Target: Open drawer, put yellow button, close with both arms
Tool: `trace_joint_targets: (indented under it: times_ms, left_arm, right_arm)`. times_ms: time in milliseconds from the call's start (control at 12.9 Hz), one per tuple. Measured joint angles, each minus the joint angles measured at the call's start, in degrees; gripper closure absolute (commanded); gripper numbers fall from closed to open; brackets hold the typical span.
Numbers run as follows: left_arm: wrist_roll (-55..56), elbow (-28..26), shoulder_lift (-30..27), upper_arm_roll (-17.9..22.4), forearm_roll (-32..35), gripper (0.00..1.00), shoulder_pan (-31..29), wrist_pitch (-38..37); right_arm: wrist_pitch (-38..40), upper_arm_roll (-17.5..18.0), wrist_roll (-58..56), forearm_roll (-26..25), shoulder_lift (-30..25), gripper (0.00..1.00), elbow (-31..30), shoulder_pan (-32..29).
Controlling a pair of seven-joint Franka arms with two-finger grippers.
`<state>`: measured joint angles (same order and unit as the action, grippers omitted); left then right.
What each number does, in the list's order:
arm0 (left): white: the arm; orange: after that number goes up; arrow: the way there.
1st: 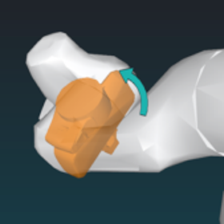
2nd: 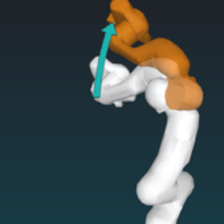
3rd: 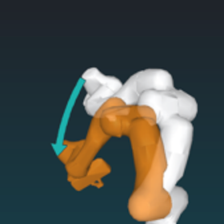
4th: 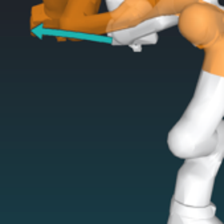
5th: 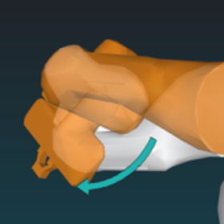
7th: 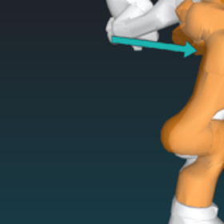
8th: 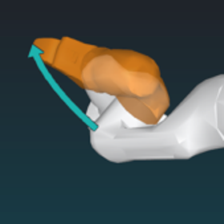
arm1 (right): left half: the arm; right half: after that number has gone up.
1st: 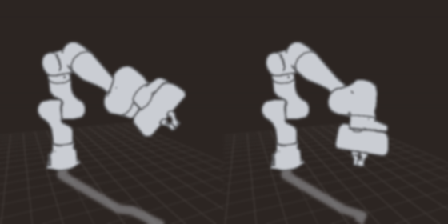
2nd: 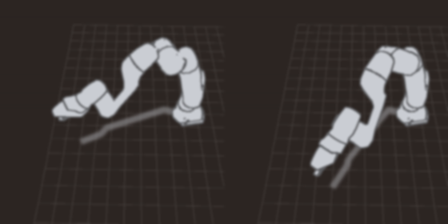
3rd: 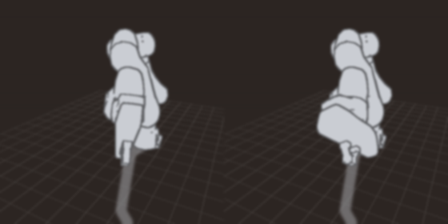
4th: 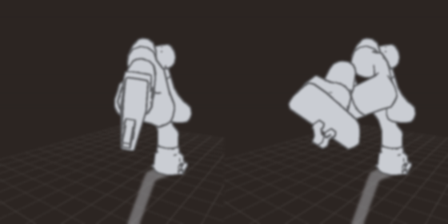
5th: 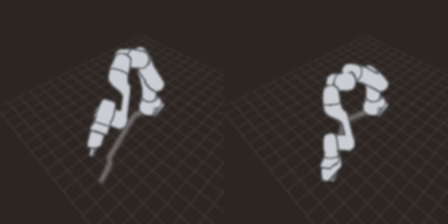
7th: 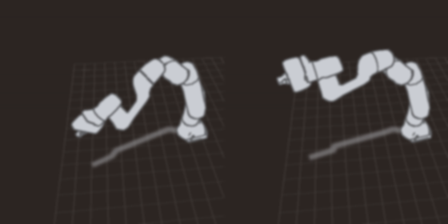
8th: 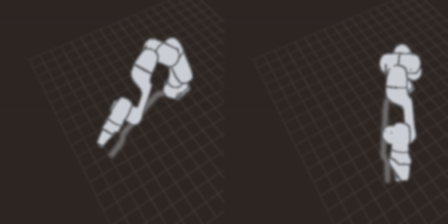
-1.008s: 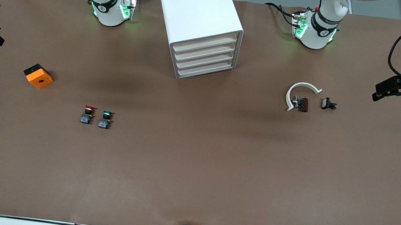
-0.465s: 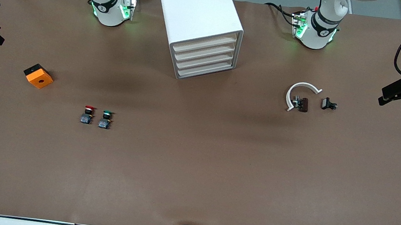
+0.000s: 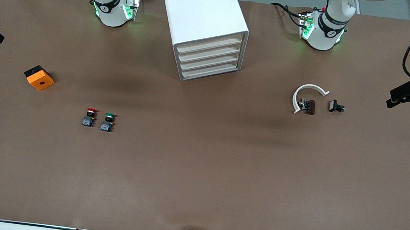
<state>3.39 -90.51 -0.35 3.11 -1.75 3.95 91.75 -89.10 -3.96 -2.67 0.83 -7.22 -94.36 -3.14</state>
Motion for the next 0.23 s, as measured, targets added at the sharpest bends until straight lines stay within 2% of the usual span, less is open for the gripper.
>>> trace_joint_targets:
  times_ms: [233]
  left_arm:
    - [0.0, 0.03, 0.0, -0.01, 0.0, 0.0, 0.01, -0.69]
  right_arm:
    - [0.0, 0.0, -0.01, 0.0, 0.0, 0.0, -0.03, 0.0]
